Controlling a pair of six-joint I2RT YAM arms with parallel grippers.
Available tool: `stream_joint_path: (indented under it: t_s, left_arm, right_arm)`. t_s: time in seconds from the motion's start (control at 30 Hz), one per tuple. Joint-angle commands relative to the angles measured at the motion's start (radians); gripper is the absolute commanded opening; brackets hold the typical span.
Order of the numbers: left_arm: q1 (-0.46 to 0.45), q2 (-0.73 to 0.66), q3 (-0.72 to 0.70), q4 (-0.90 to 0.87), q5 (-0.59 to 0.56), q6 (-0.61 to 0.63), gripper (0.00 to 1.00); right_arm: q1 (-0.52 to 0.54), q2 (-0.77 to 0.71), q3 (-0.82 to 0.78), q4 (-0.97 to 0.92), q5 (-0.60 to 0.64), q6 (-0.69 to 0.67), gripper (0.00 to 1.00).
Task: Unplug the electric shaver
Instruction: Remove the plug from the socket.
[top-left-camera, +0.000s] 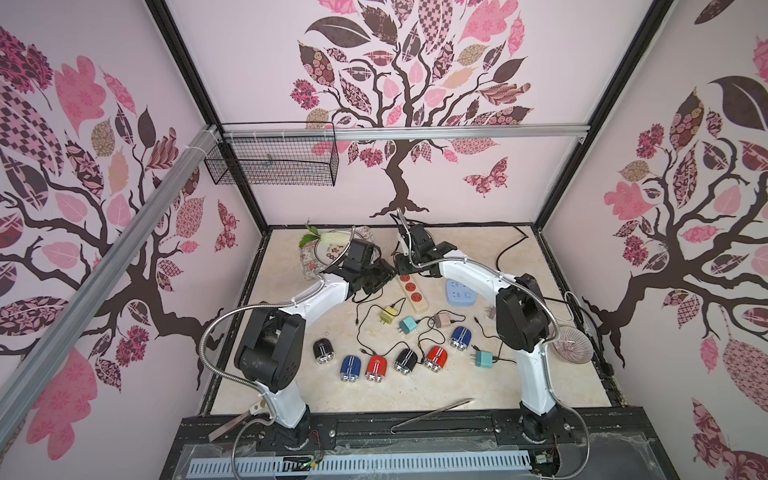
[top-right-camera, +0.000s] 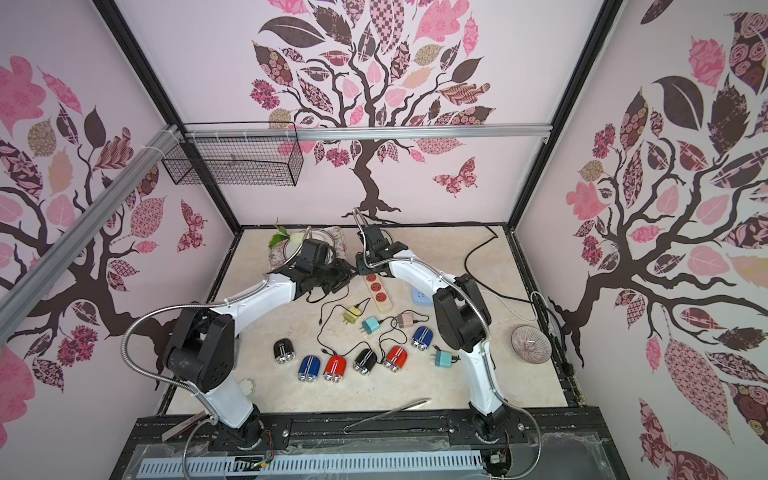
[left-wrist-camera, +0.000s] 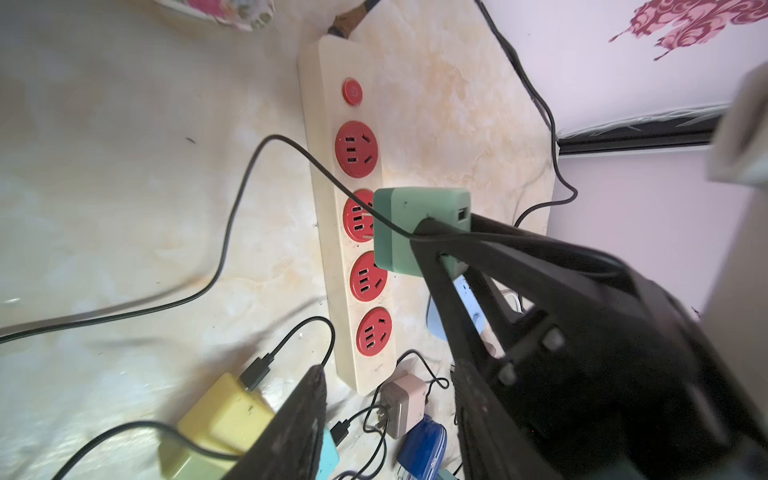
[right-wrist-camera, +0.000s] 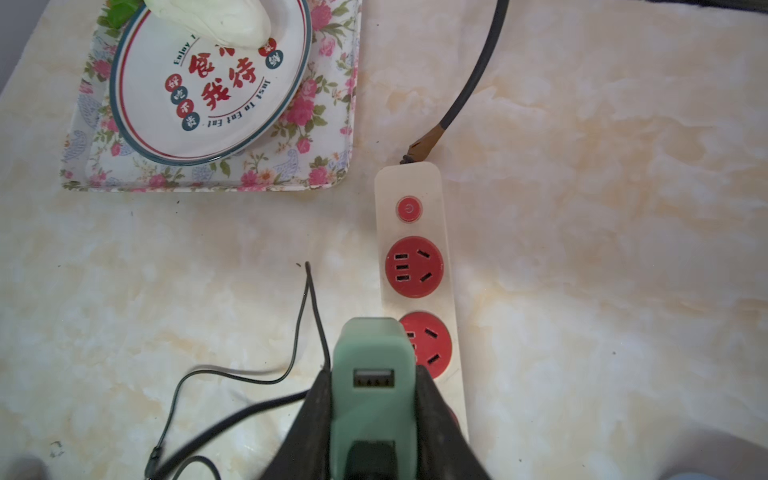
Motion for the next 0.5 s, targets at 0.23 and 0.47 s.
stream_joint_path:
  t_s: [0.23, 0.47]
  left_arm:
    - [0.141, -0.172, -0.147, -0.097, -0.085, 0.105, 0.52]
    - [0.155, -0.222, -0.183, -0.142, -0.167, 0.161, 0.52]
  right_arm:
    - [0.066, 0.008, 0.025, 0.062, -0.139, 0.086, 0.2]
    - [0.103, 0.078, 0.069, 0.101, -0.258, 0.163, 0.2]
